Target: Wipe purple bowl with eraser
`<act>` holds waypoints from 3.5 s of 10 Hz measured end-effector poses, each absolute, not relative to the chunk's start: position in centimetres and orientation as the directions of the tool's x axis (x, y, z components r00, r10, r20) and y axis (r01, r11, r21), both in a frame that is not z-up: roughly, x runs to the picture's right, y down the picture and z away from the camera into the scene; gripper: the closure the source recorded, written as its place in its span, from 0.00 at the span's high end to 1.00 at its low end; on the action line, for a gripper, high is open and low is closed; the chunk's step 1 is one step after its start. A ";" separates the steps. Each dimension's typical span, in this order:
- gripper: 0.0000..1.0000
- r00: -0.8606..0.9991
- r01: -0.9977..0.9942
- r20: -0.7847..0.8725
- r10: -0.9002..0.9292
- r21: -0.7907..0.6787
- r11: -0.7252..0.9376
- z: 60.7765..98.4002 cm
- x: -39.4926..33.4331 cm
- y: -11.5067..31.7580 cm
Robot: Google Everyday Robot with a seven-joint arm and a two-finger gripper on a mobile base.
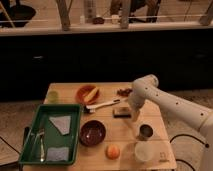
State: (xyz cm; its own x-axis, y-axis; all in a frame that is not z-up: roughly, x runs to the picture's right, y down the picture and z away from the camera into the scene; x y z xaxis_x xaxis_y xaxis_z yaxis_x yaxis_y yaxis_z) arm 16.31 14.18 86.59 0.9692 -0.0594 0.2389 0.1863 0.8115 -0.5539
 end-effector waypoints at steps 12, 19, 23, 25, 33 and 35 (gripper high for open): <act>0.80 0.962 0.184 0.271 -0.025 -0.579 0.794 87.8 16.8 15.4; 0.80 0.961 0.178 0.275 -0.012 -0.589 0.788 88.3 17.6 15.9; 0.80 0.960 0.177 0.279 -0.004 -0.595 0.784 88.5 17.8 16.1; 0.80 0.960 0.176 0.280 -0.003 -0.596 0.783 88.6 17.9 16.2; 0.80 0.957 0.175 0.289 0.008 -0.601 0.780 89.0 18.2 16.4; 0.80 0.954 0.190 0.301 -0.002 -0.598 0.779 89.3 17.5 16.1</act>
